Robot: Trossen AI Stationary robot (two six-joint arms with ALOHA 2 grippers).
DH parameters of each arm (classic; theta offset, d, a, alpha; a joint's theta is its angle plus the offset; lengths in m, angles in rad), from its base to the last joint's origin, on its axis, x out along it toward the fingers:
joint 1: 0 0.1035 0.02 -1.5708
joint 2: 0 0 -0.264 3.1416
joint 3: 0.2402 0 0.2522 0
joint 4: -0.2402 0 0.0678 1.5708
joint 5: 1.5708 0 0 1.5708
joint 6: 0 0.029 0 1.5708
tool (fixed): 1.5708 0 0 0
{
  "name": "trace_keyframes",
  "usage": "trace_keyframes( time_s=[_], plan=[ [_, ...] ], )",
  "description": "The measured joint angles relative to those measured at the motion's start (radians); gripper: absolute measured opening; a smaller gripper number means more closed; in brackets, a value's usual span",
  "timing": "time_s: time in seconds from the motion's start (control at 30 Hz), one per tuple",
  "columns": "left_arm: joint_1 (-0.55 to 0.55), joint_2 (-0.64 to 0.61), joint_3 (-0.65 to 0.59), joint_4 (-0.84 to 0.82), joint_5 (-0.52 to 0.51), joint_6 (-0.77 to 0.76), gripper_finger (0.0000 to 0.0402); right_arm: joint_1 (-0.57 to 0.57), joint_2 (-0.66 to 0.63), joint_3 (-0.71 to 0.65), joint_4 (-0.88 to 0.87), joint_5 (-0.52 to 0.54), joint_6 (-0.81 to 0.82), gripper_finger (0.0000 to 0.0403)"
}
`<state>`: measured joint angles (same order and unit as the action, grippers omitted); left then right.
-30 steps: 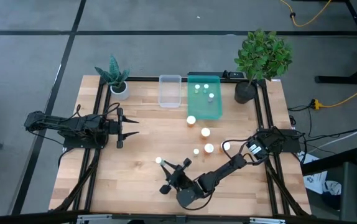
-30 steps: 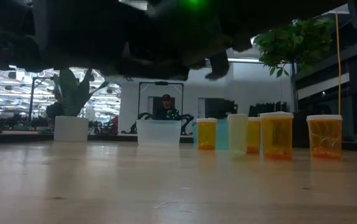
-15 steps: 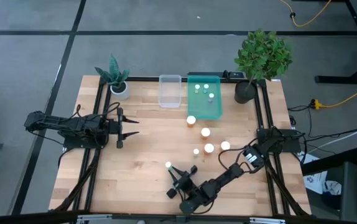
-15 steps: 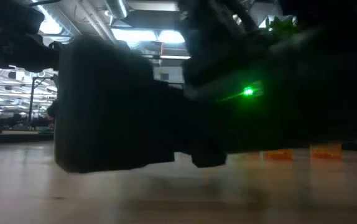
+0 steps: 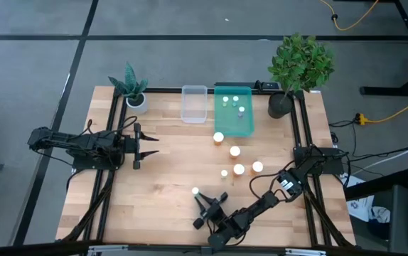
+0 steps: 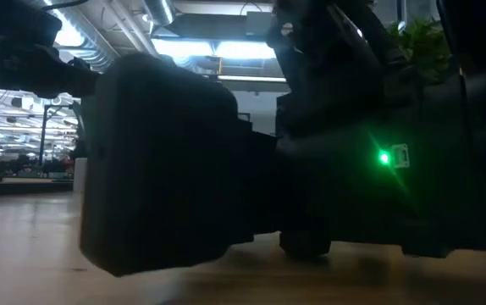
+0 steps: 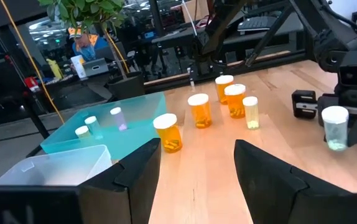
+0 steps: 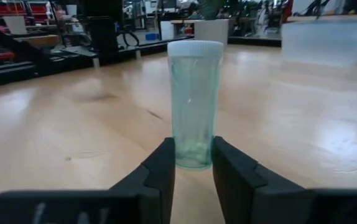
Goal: Pick and place medicine bottles into bin by pill shape (circle, oval)
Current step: Remove the blue tablet bottle from the blue bin, then put the blue tablet bottle into the blue bin
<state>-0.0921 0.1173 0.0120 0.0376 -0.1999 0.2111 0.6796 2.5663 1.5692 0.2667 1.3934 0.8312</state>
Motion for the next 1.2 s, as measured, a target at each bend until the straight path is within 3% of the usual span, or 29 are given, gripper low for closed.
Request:
trace_keyframes(
  time_s=[0.27,0.47,0.77,0.87,1.0,1.2],
  plan=[
    [0.0,0.0,0.0,0.0,0.0,0.0,0.0195,0.0,0.003,0.006,0.036,-0.021,-0.043,0.0122],
    [0.0,0.0,0.0,0.0,0.0,0.0,0.0195,0.0,0.008,0.032,0.041,-0.034,-0.181,0.0125],
    [0.0,0.0,0.0,0.0,0.0,0.0,0.0195,0.0,0.012,0.068,0.032,-0.024,-0.212,0.0126],
    [0.0,0.0,0.0,0.0,0.0,0.0,0.0195,0.008,0.013,0.117,0.033,0.02,-0.321,0.0126],
    [0.0,0.0,0.0,0.0,0.0,-0.001,0.0195,0.022,0.012,0.234,0.036,0.165,-0.54,0.0126],
    [0.0,0.0,0.0,0.0,0.0,-0.001,0.0195,0.0,-0.089,0.328,0.037,0.173,-0.823,0.0118]
  ],
)
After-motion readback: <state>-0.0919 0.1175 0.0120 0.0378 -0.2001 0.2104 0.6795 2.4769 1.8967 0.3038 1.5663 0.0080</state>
